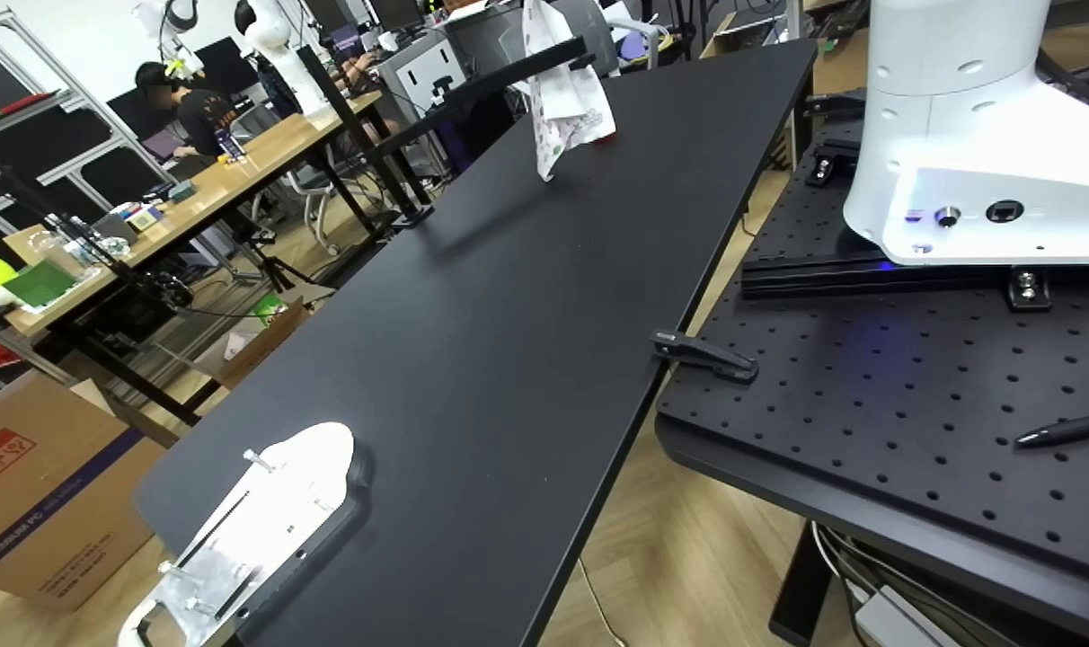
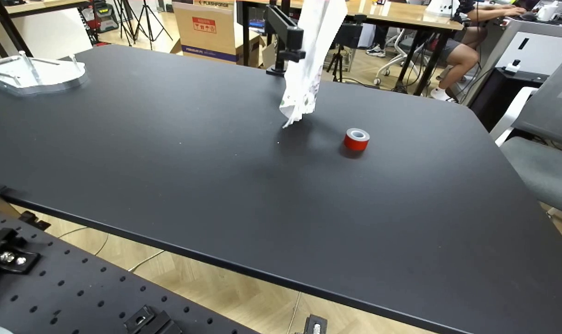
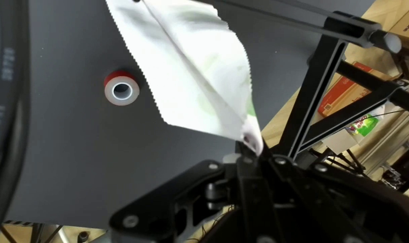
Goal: Hang the cloth on the black stand
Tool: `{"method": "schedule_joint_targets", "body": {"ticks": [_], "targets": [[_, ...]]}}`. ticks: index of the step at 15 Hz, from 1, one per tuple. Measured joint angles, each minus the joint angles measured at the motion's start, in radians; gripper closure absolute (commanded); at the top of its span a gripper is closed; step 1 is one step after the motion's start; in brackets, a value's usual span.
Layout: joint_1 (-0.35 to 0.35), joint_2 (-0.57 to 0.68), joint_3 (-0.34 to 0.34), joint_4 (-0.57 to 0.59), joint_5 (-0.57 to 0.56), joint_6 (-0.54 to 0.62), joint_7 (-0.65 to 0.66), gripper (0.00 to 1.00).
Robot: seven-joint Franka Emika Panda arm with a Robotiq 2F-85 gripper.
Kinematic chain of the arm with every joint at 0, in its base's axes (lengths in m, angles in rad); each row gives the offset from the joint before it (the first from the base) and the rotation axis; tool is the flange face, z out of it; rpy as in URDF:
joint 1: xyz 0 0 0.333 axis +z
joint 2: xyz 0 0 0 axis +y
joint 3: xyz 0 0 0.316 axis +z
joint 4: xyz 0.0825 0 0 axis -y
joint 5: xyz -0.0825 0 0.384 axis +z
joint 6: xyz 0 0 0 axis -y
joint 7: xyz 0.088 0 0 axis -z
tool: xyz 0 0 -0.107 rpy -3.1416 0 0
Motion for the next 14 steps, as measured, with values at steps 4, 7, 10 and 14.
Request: {"method": "schedule_joint_targets", "body": {"ticks": [4, 7, 10, 14], "targets": [[-0.012, 0.01, -0.025, -0.002, -0.015, -0.002, 0.011, 0.99], [-0.014, 0.005, -0.027, -0.002, -0.04, 0.002, 0.023, 0.99], [-0.007, -0.014, -0.006, -0.01, -0.116, 0.008, 0.069, 0.99], [0.011, -0.059, 0.049, -0.047, -0.229, 0.019, 0.149, 0.99]]}}
